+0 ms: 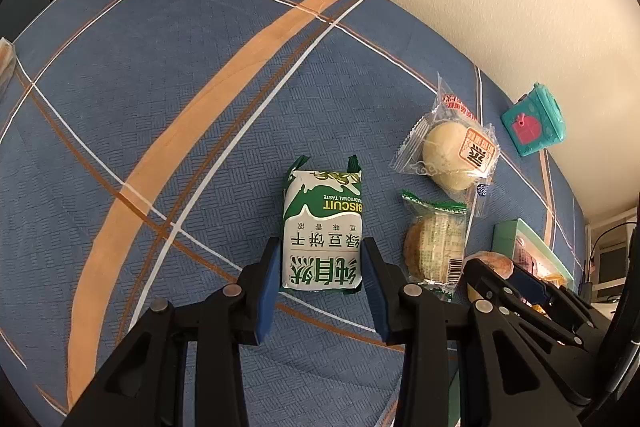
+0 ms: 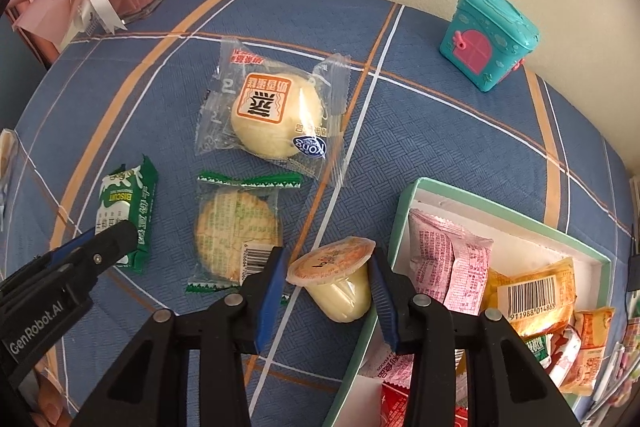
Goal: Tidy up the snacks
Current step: 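Lift both held items and carry them over the white tray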
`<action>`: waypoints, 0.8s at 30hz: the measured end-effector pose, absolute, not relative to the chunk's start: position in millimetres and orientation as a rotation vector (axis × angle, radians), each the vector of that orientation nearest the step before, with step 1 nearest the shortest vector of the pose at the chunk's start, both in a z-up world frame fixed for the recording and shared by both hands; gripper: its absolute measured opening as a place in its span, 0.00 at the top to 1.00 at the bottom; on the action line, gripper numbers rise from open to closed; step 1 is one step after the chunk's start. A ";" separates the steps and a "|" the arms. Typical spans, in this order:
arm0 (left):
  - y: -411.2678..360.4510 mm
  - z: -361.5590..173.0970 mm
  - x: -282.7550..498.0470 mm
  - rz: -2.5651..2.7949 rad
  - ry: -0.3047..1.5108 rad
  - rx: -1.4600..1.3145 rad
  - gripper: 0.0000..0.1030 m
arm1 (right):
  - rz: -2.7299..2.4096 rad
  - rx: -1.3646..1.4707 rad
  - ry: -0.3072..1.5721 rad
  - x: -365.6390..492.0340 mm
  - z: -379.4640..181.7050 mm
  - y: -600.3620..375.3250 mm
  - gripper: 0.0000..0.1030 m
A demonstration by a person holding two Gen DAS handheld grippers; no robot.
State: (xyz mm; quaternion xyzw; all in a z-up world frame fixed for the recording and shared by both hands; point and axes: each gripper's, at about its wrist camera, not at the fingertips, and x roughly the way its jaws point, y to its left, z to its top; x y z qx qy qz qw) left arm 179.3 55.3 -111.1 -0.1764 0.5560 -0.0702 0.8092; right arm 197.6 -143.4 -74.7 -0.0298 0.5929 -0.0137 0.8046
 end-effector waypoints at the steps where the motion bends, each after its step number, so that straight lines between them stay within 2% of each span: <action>1: 55.1 -109.6 178.7 -0.150 1.187 -0.376 0.61 | -0.027 -0.057 1.267 195.6 -72.8 -144.5 0.57; 24: 29.3 -51.4 137.9 -0.187 1.070 -0.238 0.61 | -0.008 0.155 1.158 131.9 -29.5 -159.3 0.57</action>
